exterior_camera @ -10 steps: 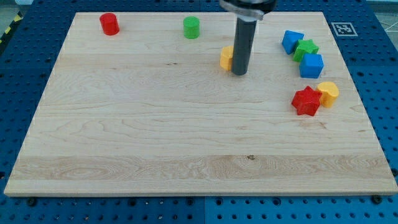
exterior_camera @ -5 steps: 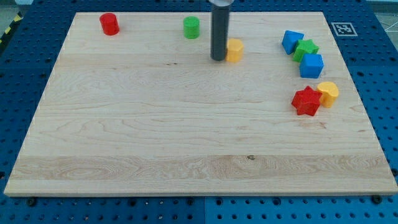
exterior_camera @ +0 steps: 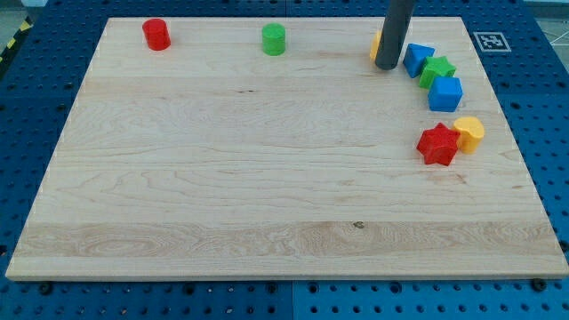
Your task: Push yellow hexagon towards top right
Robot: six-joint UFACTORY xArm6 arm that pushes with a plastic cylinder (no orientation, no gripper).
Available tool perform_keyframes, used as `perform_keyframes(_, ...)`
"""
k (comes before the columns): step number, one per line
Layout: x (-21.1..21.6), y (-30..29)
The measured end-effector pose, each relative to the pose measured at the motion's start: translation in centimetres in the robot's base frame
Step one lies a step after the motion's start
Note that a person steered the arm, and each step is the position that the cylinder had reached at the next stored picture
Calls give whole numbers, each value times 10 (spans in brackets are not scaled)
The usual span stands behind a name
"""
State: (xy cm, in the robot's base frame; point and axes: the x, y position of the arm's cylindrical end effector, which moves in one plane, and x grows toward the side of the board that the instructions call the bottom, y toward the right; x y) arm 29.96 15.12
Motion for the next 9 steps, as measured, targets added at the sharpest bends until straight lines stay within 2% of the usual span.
perform_keyframes(2,-3,-60)
perform_keyframes(3,-20,-53)
perform_keyframes(5,-33,30)
perform_keyframes(9,-35,-3)
